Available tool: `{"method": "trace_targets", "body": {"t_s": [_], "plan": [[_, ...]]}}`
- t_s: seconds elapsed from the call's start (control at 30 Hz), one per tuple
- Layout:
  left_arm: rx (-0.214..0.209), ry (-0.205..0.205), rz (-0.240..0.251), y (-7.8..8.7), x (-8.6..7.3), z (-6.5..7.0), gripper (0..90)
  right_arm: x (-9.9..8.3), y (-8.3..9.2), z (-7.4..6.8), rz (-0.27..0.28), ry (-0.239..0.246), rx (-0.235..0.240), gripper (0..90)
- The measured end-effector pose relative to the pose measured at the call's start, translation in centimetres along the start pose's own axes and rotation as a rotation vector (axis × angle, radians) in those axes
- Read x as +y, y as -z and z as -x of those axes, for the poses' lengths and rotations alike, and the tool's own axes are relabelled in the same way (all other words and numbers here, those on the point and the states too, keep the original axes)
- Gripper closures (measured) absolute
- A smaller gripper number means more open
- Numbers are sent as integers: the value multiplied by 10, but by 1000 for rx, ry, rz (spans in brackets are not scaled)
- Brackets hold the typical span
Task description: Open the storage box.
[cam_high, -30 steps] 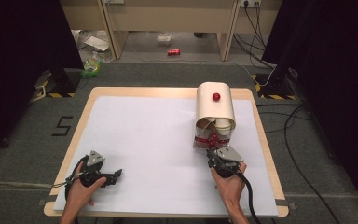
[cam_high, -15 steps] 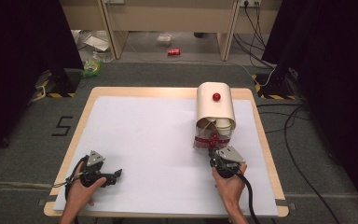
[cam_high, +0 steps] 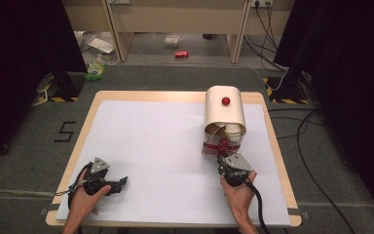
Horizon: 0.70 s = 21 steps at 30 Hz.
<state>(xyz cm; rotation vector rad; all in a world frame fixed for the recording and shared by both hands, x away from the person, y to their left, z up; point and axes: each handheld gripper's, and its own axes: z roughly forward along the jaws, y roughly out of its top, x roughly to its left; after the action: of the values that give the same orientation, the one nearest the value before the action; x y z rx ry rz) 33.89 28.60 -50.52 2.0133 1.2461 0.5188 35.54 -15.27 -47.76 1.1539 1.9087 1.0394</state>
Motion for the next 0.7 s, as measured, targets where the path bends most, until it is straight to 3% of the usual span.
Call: {"method": "trace_targets", "body": {"t_s": [0.07,0.27,0.3,0.33,0.37,0.43,0.57,0.6,0.63,0.7], "plan": [[0,0,0,0,0,0,61,0,0,-1,-1,37,-9,740],[0,0,0,0,0,0,61,0,1,-1,-3,21,0,745],[-1,0,0,0,0,0,61,1,2,-1,4,27,-3,764],[0,0,-1,0,0,0,61,2,6,-1,20,38,-1,900],[-1,1,0,0,0,0,60,3,11,-1,62,56,10,900],[-1,1,-1,0,0,0,60,6,12,1,39,46,36,900],[-1,0,-1,0,0,0,61,4,16,-1,36,64,49,835],[-1,0,-1,0,0,0,60,5,15,0,22,36,47,743],[-1,0,0,0,0,0,60,5,13,1,17,6,42,711],[-1,0,-1,0,0,0,60,3,11,1,0,-5,34,697]]}}
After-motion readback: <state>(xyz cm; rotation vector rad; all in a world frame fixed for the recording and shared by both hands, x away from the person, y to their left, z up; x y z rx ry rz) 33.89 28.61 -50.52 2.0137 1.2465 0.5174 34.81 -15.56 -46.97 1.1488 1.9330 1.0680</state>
